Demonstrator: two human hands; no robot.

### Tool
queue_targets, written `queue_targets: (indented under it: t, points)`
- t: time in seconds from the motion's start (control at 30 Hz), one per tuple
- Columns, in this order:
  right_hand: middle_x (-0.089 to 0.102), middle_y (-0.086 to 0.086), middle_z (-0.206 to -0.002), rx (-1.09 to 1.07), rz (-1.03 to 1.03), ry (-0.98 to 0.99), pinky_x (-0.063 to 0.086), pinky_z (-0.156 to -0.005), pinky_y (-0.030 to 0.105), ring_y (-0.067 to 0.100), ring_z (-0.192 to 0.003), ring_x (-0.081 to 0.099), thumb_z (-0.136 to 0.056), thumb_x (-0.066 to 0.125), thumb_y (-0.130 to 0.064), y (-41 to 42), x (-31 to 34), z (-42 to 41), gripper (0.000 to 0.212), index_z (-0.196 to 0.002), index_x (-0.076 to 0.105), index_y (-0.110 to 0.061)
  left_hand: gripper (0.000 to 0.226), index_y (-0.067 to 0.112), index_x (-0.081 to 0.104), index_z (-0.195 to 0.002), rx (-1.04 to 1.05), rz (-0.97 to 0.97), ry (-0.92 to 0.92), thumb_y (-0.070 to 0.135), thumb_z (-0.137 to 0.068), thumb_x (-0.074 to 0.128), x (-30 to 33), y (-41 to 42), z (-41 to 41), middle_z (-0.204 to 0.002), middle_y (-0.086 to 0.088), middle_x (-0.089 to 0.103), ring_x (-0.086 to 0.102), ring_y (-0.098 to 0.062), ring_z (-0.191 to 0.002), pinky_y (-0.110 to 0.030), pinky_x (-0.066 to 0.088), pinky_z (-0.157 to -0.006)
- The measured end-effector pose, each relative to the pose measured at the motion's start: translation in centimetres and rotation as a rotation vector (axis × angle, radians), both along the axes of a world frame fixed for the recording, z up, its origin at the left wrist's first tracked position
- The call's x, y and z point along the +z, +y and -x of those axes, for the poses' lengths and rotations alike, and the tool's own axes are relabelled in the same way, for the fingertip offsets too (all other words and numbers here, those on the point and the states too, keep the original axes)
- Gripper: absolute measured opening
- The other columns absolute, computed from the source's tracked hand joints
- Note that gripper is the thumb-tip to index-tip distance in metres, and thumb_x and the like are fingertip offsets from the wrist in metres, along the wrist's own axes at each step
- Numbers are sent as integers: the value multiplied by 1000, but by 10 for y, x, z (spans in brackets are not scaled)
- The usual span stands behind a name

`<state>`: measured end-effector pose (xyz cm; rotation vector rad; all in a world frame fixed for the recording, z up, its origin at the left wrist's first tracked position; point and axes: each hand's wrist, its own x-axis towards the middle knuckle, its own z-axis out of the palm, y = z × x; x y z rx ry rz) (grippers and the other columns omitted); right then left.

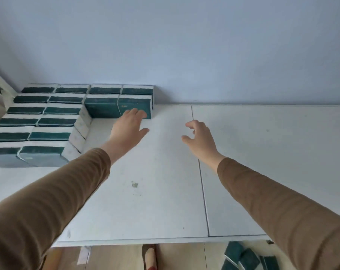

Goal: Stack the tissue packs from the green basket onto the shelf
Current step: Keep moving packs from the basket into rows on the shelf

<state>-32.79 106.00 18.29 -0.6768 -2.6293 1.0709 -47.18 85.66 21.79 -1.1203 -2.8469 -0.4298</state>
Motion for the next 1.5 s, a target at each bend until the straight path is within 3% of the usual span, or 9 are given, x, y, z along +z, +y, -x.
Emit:
queue_targets:
  t: [0.17, 0.47, 0.67, 0.77, 0.9, 1.0, 1.23, 1.37, 1.5]
  points:
    - [54, -1, -124, 50, -167, -45, 39, -90, 30, 20, -119, 43, -91, 62, -26, 45, 2, -141, 37, -126, 52, -20, 41, 21, 54, -125, -51, -34, -85, 37, -89, 66, -14, 55, -141, -115, 5, 56, 49, -19, -108, -32, 42, -77]
    - [56, 1, -126, -69, -274, -92, 43, -96, 37, 22, -117, 45, -93, 60, -26, 102, 5, -366, 36, -127, 52, -18, 42, 22, 56, -125, -269, -35, -184, 38, -88, 67, -35, 145, -343, -115, 4, 58, 50, -19, -109, -37, 48, -85]
    - [57, 4, -120, -266, -173, -151, 39, -98, 37, 24, -114, 48, -92, 63, -22, 117, -27, -491, 35, -125, 56, -14, 39, 22, 59, -124, -451, -37, -249, 35, -89, 68, -61, 198, -439, -116, 3, 59, 53, -19, -107, -35, 47, -86]
    - [56, 4, -125, -347, -64, -233, 38, -101, 34, 22, -119, 46, -92, 63, -22, 123, -50, -550, 39, -130, 55, -14, 34, 21, 60, -123, -499, 10, -293, 29, -89, 65, -73, 219, -486, -118, 1, 58, 52, -22, -110, -41, 47, -88]
    - [56, 1, -123, -429, 40, -335, 42, -99, 33, 19, -117, 48, -94, 63, -25, 147, -82, -622, 39, -131, 54, -17, 30, 21, 62, -121, -700, 16, -217, 25, -92, 61, -83, 259, -559, -119, 2, 58, 51, -22, -112, -39, 46, -90]
    - [57, 3, -126, -501, 129, -414, 44, -100, 35, 20, -118, 51, -93, 65, -25, 178, -111, -668, 42, -133, 53, -16, 31, 22, 59, -125, -795, 57, -230, 26, -94, 57, -100, 300, -615, -120, 3, 59, 52, -20, -113, -37, 46, -89]
    - [54, 14, -135, -565, 391, -653, 45, -100, 38, 29, -122, 55, -91, 65, -26, 264, -206, -735, 54, -138, 47, -6, 37, 21, 51, -132, -711, 386, -314, 21, -95, 53, -201, 411, -674, -127, 1, 52, 46, -21, -119, -38, 44, -94]
    - [56, 18, -130, -550, 423, -741, 45, -95, 34, 33, -118, 57, -88, 63, -21, 297, -265, -741, 46, -128, 50, -2, 38, 16, 50, -130, -749, 572, -207, 16, -92, 53, -275, 466, -683, -125, -3, 52, 48, -25, -117, -40, 44, -93]
    - [50, 17, -134, -498, 420, -853, 45, -98, 33, 32, -122, 57, -92, 60, -20, 306, -319, -735, 43, -128, 45, -2, 40, 13, 51, -123, -852, 697, -74, 3, -85, 54, -337, 511, -685, -120, -6, 51, 50, -27, -109, -43, 49, -83]
